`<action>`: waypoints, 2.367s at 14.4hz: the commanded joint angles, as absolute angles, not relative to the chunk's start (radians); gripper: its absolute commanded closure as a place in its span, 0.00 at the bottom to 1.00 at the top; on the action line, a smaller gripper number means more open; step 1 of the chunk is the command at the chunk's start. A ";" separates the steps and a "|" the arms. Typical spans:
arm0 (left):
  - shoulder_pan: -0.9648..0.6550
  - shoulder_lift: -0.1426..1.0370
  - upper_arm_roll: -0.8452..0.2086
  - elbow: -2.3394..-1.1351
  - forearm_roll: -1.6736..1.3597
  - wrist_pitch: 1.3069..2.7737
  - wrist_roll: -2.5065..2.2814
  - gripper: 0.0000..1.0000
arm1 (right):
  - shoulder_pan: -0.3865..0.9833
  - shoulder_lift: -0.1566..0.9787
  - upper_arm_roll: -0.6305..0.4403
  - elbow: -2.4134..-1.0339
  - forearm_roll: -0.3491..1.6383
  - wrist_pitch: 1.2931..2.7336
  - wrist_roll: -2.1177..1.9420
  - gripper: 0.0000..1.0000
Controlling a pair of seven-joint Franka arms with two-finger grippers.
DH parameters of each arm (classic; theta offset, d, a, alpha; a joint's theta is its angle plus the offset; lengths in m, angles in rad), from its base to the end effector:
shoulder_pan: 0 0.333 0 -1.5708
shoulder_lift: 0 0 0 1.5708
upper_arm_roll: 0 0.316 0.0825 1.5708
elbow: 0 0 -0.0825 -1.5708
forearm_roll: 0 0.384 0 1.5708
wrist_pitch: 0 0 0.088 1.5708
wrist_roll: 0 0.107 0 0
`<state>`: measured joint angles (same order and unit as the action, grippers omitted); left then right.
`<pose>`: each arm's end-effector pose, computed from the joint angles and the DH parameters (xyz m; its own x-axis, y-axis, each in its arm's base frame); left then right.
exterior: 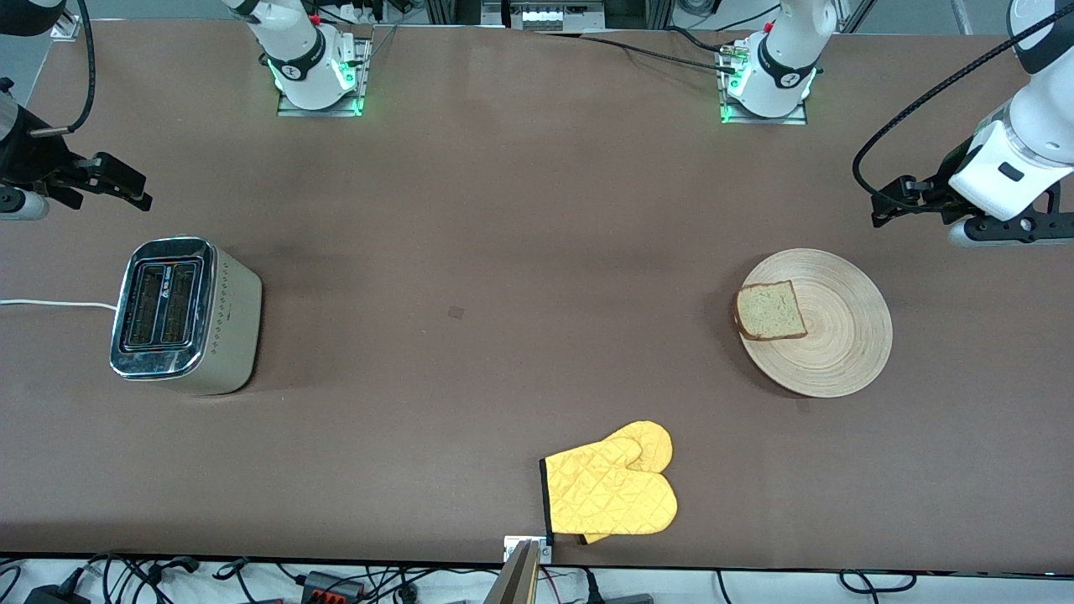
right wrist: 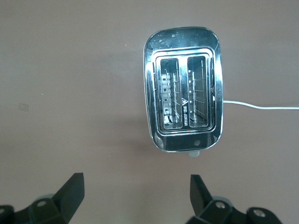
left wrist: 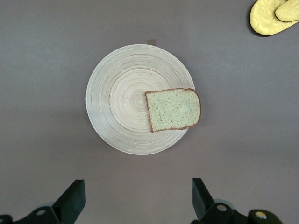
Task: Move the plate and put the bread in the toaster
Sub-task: 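Move the left gripper toward the wooden plate's rim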
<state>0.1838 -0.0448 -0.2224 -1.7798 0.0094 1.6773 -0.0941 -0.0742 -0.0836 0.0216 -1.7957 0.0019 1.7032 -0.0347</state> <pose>0.5421 -0.0221 0.5585 0.9969 0.0553 -0.0567 0.0540 -0.9982 -0.0246 0.5340 -0.0275 0.5746 0.9998 -0.0182 -0.0089 -0.0182 -0.9998 -0.0004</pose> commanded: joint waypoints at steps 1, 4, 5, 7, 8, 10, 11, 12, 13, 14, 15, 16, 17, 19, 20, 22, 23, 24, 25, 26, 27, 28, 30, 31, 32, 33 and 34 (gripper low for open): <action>0.186 -0.052 -0.222 -1.772 0.020 1.661 -0.103 0.00 | -0.083 -0.074 0.032 -1.773 -0.006 1.686 -0.037 0.00; 0.186 -0.052 -0.222 -1.772 0.020 1.661 -0.103 0.00 | -0.083 -0.074 0.032 -1.773 -0.005 1.690 -0.037 0.00; 0.186 -0.052 -0.222 -1.772 0.020 1.661 -0.103 0.00 | -0.083 -0.074 0.032 -1.773 -0.005 1.692 -0.037 0.00; 0.187 -0.049 -0.222 -1.772 0.020 1.661 -0.103 0.00 | -0.083 -0.072 0.032 -1.773 0.001 1.687 -0.025 0.00; 0.187 -0.049 -0.222 -1.772 0.020 1.661 -0.101 0.00 | -0.083 -0.071 0.032 -1.773 0.000 1.692 -0.035 0.00; 0.189 -0.045 -0.222 -1.772 0.015 1.663 -0.097 0.00 | -0.087 -0.069 0.031 -1.773 0.002 1.698 -0.035 0.00; 0.192 -0.038 -0.215 -1.772 -0.009 1.663 -0.097 0.00 | -0.086 -0.069 0.031 -1.773 0.000 1.701 -0.035 0.00; 0.195 -0.016 -0.209 -1.772 -0.023 1.664 -0.095 0.00 | -0.083 -0.069 0.032 -1.773 -0.005 1.709 -0.037 0.00; 0.218 0.001 -0.209 -1.766 -0.029 1.667 -0.091 0.00 | -0.083 -0.069 0.032 -1.773 -0.005 1.712 -0.037 0.00; 0.242 0.009 -0.209 -1.760 -0.056 1.667 -0.087 0.00 | -0.083 -0.069 0.032 -1.773 -0.006 1.712 -0.037 0.00; 0.271 0.027 -0.209 -1.759 -0.092 1.667 -0.086 0.00 | -0.081 -0.069 0.032 -1.773 -0.006 1.712 -0.037 0.00; 0.299 0.049 -0.209 -1.755 -0.124 1.670 -0.086 0.00 | -0.083 -0.069 0.032 -1.773 -0.006 1.712 -0.037 0.00; 0.328 0.086 -0.209 -1.729 -0.144 1.666 -0.078 0.00 | -0.083 -0.069 0.032 -1.773 -0.006 1.712 -0.037 0.00; 0.354 0.161 -0.207 -1.684 -0.146 1.660 0.051 0.00 | -0.081 -0.066 0.032 -1.773 -0.006 1.715 -0.037 0.00; 0.397 0.188 -0.209 -1.683 -0.150 1.660 0.142 0.00 | -0.080 -0.055 0.034 -1.773 -0.005 1.710 -0.037 0.00; 0.463 0.236 -0.209 -1.683 -0.204 1.646 0.237 0.00 | -0.081 -0.046 0.034 -1.773 -0.002 1.716 -0.037 0.00; 0.488 0.261 -0.209 -1.683 -0.212 1.629 0.259 0.00 | -0.083 -0.040 0.034 -1.764 0.003 1.720 -0.035 0.00; 0.523 0.288 -0.212 -1.683 -0.230 1.625 0.267 0.00 | -0.083 -0.020 0.034 -1.738 0.005 1.718 -0.035 0.00; 0.540 0.320 -0.210 -1.687 -0.262 1.618 0.268 0.00 | -0.083 0.006 0.034 -1.708 0.005 1.712 -0.035 0.00; 0.548 0.357 -0.210 -1.687 -0.270 1.609 0.271 0.00 | -0.083 0.029 0.034 -1.683 0.005 1.709 -0.037 0.00; 0.560 0.374 -0.210 -1.684 -0.270 1.614 0.308 0.00 | -0.081 0.044 0.034 -1.672 0.003 1.707 -0.038 0.00; 0.580 0.388 -0.210 -1.684 -0.271 1.617 0.365 0.00 | -0.081 0.049 0.035 -1.669 0.005 1.706 -0.040 0.00; 0.600 0.428 -0.210 -1.687 -0.281 1.618 0.419 0.00 | -0.080 0.049 0.035 -1.671 0.003 1.706 -0.041 0.00; 0.618 0.448 -0.210 -1.689 -0.284 1.618 0.442 0.00 | -0.080 0.049 0.035 -1.671 0.003 1.706 -0.040 0.00; 0.627 0.465 -0.210 -1.687 -0.294 1.630 0.474 0.00 | -0.080 0.049 0.035 -1.671 0.005 1.706 -0.037 0.00; 0.630 0.478 -0.210 -1.687 -0.313 1.655 0.506 0.00 | -0.081 0.049 0.035 -1.671 0.005 1.706 -0.035 0.00; 0.646 0.498 -0.210 -1.689 -0.321 1.679 0.532 0.00 | -0.081 0.049 0.035 -1.671 0.006 1.706 -0.035 0.00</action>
<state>0.6179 0.4547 -0.2000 -1.7181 -0.2854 1.6592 0.4656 -0.0742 0.0464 0.0262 -1.6899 0.0020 1.7231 -0.0355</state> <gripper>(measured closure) 0.000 0.000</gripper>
